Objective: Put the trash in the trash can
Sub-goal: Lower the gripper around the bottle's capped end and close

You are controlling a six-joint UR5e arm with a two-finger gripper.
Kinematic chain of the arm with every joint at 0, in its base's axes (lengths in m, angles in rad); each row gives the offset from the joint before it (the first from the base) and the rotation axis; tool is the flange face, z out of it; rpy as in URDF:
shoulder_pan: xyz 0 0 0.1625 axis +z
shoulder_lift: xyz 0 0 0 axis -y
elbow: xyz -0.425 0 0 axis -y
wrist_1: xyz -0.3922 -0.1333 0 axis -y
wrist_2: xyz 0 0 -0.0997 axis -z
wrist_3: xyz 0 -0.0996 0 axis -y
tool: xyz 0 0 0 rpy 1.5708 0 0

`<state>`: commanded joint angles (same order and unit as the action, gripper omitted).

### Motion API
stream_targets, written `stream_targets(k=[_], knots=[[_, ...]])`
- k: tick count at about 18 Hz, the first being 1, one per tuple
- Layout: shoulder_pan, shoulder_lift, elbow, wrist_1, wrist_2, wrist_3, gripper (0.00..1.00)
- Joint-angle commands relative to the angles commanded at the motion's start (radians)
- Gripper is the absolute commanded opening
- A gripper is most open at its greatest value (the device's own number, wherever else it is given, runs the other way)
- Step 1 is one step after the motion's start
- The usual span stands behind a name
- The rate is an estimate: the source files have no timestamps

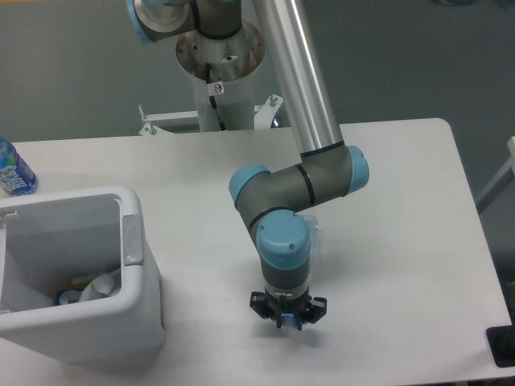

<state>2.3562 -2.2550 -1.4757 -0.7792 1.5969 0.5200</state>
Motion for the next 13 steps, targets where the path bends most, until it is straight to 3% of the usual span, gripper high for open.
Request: stream_targets(k=[13], knots=[[0.012, 0.046, 0.029, 0.009, -0.015, -0.035, 0.38]])
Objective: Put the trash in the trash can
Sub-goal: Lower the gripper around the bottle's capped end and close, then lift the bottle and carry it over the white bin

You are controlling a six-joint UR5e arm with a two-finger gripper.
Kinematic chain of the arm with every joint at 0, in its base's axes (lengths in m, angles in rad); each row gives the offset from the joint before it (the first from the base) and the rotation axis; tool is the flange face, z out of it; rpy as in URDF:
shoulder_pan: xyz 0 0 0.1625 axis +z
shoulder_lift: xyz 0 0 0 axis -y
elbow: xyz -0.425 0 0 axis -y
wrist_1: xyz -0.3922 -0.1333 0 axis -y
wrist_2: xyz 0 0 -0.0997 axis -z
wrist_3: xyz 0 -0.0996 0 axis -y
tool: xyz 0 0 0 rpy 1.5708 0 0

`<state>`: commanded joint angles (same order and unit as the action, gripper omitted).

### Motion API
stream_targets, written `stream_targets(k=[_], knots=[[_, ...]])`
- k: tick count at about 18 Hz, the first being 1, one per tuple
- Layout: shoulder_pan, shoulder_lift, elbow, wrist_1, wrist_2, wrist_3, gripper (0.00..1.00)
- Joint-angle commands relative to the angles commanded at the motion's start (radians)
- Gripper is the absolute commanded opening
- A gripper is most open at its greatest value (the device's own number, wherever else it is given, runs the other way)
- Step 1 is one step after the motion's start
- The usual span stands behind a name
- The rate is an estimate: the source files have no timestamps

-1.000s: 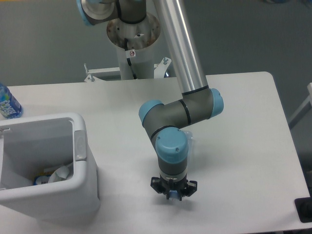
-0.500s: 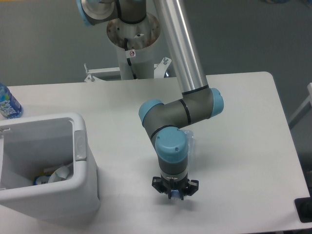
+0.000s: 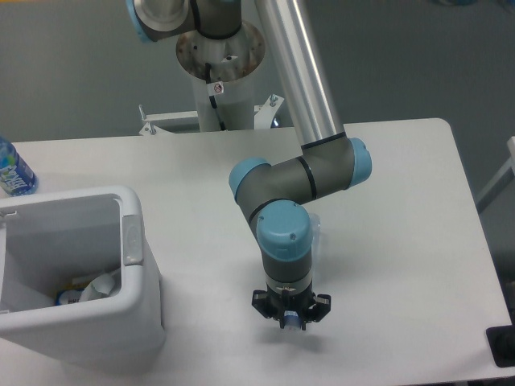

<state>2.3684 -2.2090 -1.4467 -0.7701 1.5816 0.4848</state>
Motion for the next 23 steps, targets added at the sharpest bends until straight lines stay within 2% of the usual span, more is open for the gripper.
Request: stream_targets(k=[5, 9, 13, 15, 23], knots=[[0.023, 0.005, 0.112, 0.017, -0.093, -0.097, 0.38], [0.026, 0.005, 0.187, 0.13, -0.137, -0.227, 0.38], [0.026, 0.02, 0.274, 0.175, -0.175, -0.339, 0.39], [0.028, 0.049, 0.311, 0.187, -0.219, -0.385, 0.39], [0.034, 0.175, 0.325, 0.196, -0.325, -0.417, 0.39]])
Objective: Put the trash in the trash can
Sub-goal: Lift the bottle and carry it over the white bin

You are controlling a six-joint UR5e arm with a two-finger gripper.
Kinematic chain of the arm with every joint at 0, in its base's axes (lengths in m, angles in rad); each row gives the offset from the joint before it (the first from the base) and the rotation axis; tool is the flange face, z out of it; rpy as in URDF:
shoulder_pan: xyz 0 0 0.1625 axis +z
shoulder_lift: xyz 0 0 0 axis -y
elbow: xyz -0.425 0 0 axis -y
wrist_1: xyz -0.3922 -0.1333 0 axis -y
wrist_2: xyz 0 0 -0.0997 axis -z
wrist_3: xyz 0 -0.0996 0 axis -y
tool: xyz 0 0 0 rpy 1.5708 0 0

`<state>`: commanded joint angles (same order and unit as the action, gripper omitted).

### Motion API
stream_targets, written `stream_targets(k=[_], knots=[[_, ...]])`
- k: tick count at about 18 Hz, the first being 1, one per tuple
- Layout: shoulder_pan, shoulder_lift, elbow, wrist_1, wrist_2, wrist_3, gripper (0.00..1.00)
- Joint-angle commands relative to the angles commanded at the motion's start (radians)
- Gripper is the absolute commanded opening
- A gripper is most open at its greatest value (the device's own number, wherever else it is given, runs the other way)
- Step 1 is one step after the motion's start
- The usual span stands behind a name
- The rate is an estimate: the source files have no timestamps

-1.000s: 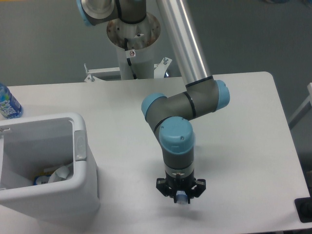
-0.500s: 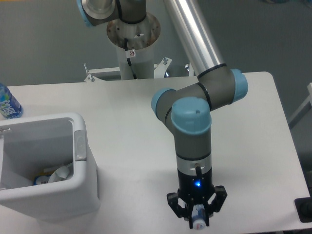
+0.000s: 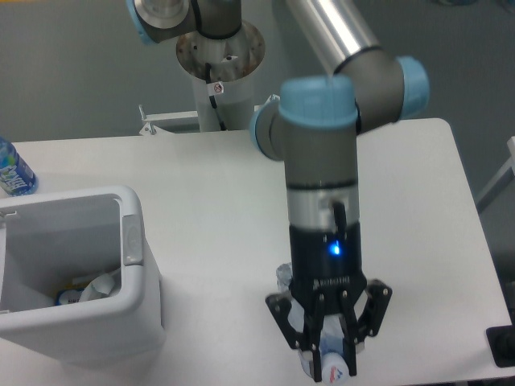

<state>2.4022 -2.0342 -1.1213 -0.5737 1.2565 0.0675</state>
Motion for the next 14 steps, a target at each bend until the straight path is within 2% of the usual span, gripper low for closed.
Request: stream_targets(k=[4, 14], knots=[[-0.021, 0.051, -0.006, -0.002, -0.014, -0.023, 0.39], [-0.163, 0.186, -0.058, -0.002, -0.011, -0.035, 0.39]])
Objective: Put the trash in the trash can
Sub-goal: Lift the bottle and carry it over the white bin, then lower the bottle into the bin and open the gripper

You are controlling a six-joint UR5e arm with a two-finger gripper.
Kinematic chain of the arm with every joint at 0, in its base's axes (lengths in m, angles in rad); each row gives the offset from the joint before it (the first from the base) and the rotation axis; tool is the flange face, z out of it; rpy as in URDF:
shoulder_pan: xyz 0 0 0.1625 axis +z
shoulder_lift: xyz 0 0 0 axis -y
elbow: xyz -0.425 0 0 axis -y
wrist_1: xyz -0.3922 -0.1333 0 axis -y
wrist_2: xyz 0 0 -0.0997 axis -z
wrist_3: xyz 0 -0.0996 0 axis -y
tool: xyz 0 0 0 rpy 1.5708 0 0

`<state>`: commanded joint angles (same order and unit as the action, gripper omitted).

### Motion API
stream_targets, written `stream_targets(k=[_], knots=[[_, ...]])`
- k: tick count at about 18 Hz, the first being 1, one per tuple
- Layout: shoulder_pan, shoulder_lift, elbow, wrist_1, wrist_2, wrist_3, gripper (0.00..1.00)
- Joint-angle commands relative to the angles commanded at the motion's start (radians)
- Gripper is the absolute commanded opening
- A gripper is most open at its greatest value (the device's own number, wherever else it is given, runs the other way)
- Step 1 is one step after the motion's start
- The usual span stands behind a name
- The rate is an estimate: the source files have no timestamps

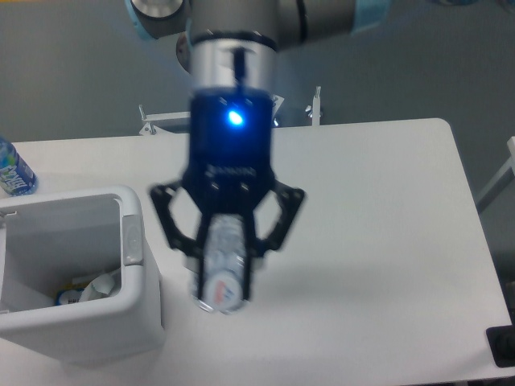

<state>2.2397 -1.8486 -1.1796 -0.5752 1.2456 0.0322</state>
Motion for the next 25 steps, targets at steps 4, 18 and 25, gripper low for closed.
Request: stream_targets(k=[4, 18, 25], knots=[[-0.051, 0.003, -0.002, 0.0, -0.002, 0.009, 0.37], [-0.199, -0.061, -0.028, 0.0, 0.008, 0.023, 0.38], [-0.221, -0.072, -0.075, 0.0, 0.006, 0.02, 0.39]])
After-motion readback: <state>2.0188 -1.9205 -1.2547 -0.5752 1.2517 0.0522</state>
